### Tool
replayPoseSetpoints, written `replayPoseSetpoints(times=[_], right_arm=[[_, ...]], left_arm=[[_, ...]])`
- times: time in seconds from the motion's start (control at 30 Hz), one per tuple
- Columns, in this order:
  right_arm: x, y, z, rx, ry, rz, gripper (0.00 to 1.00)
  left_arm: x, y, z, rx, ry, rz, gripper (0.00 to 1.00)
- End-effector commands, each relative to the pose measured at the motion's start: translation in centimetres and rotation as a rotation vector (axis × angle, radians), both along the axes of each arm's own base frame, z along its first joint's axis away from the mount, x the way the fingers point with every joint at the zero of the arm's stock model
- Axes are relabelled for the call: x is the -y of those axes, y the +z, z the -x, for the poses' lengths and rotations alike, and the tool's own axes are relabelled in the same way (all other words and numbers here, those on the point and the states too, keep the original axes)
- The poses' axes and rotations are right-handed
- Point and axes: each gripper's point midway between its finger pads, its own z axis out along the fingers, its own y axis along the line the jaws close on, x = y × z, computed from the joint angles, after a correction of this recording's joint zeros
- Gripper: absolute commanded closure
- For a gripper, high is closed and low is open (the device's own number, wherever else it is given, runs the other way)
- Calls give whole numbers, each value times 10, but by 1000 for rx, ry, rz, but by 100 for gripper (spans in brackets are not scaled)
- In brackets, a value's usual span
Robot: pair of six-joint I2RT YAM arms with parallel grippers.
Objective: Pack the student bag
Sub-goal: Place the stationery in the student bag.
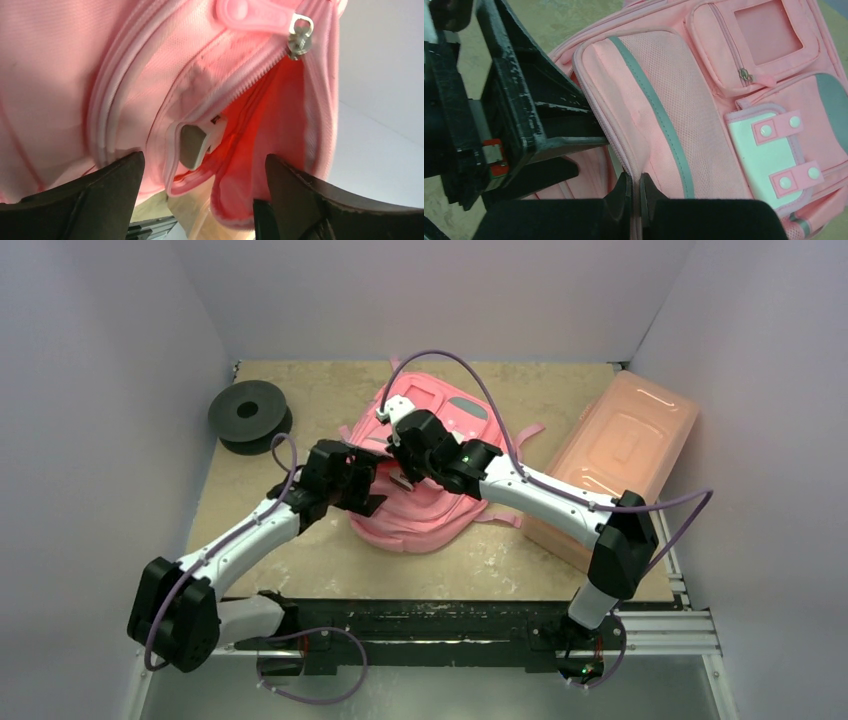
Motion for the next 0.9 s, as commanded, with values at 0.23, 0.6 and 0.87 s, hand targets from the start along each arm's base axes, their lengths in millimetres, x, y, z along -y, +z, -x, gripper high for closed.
replayPoseSetpoints(times=[0.23, 0.6, 0.87], right_arm=[[0, 28, 9, 24, 58, -90, 100], [-47, -7, 89, -276, 404, -347, 33], [-74, 54, 24, -77, 249, -391, 42]], left_arm=[[-61, 14, 55, 218, -146, -283, 6], [-83, 51, 29, 397, -504, -327, 20], [-121, 33, 32, 385, -280, -372, 34]])
